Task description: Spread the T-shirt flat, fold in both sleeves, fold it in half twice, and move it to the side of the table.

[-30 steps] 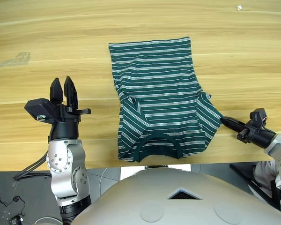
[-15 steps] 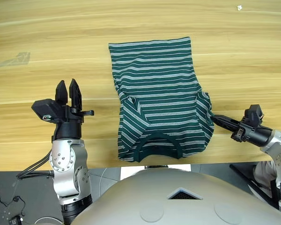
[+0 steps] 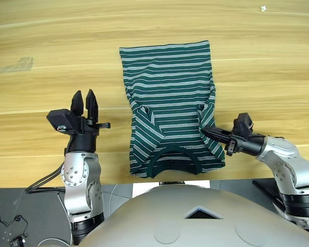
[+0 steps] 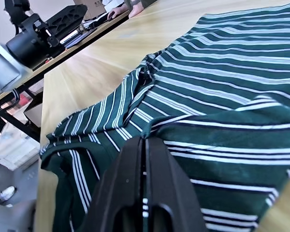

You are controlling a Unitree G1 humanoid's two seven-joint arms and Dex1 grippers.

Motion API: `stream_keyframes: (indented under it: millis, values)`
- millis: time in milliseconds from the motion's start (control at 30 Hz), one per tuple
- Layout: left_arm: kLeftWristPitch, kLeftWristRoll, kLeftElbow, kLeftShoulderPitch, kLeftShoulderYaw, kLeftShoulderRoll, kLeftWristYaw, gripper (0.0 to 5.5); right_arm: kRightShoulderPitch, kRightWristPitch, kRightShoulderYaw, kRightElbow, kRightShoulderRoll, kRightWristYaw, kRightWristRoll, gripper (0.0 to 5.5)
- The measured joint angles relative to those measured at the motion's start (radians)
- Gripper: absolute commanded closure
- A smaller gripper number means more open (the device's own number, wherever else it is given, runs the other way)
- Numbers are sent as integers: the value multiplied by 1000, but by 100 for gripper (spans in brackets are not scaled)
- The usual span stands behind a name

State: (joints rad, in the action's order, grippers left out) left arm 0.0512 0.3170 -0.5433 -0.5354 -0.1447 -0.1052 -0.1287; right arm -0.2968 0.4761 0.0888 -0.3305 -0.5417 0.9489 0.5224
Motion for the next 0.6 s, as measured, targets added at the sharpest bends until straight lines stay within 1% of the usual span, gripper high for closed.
stream_keyframes:
  millis: [100,333,600]
  values:
    - [0,0,0,0,4,0,-4,398,-7,-39,29,14,0,-8,-52,547]
    - [0,0,10,0,5,1,-9,398,-21,-40,35,9,-3,10,-38,443]
    - [-1,-1,22,0,10,6,-17,398,-21,-27,31,-5,0,16,26,308]
